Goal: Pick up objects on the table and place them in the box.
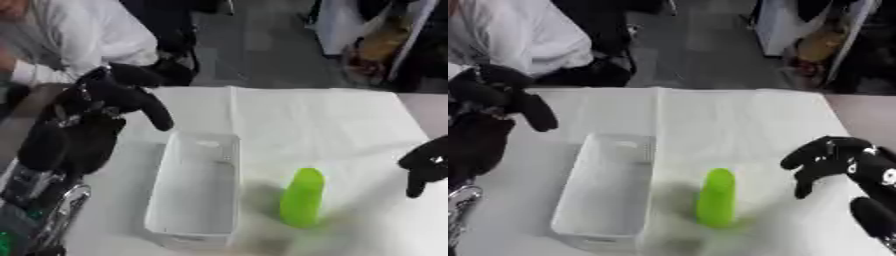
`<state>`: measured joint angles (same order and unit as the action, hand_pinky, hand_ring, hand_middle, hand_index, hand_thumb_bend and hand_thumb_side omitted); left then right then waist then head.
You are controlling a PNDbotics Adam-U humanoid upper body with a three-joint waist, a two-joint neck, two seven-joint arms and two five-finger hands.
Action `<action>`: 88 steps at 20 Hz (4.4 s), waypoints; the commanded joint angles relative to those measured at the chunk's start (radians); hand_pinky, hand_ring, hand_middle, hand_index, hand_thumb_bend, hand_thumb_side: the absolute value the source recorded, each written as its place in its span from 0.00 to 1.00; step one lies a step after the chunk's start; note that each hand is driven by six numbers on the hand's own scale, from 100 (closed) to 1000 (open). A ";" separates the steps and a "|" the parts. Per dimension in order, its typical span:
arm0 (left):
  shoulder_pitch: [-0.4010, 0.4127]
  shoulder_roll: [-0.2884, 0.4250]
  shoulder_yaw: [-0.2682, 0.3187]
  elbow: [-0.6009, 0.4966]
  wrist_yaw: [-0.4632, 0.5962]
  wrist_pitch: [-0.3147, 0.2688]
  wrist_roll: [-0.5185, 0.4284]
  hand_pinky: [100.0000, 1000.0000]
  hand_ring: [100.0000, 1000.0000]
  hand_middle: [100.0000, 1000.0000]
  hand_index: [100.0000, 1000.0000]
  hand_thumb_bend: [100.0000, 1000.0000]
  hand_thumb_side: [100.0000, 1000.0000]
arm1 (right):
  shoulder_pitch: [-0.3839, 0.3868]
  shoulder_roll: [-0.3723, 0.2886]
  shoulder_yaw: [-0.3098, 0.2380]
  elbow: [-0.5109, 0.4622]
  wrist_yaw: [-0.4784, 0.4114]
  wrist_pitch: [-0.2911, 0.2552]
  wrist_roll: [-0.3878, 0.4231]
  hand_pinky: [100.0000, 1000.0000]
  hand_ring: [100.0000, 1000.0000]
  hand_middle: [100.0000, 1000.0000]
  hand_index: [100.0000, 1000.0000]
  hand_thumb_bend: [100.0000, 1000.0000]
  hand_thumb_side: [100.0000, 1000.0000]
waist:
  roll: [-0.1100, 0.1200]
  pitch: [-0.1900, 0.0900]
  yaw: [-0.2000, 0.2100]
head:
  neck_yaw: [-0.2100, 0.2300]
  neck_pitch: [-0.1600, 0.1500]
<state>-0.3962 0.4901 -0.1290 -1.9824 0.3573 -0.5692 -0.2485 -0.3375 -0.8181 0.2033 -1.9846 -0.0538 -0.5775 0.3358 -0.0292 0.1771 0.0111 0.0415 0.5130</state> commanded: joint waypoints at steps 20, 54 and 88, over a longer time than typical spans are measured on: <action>-0.023 0.003 -0.002 -0.018 0.023 0.013 -0.015 0.48 0.46 0.75 0.76 0.10 0.89 | -0.104 0.004 0.076 -0.009 0.260 0.345 -0.163 0.72 0.64 0.88 0.94 0.29 0.81 | -0.001 -0.008 0.026 | -0.009 -0.071; -0.037 -0.013 -0.011 -0.018 0.043 0.017 -0.032 0.48 0.46 0.75 0.76 0.10 0.89 | -0.284 0.324 0.220 0.371 0.363 0.507 -0.192 0.71 0.66 0.94 1.00 0.49 0.85 | 0.006 -0.005 0.043 | -0.059 -0.089; -0.044 -0.015 -0.009 -0.018 0.050 0.014 -0.033 0.49 0.47 0.75 0.76 0.10 0.89 | -0.302 0.389 0.225 0.566 0.231 0.502 -0.203 0.65 0.54 0.92 1.00 0.37 0.77 | 0.008 -0.004 0.047 | -0.068 -0.088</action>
<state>-0.4242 0.4710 -0.1419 -1.9824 0.4013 -0.5520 -0.2813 -0.6230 -0.4275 0.4403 -1.4248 0.2122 -0.0803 0.1496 -0.0250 0.1856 0.0582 -0.0184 0.4356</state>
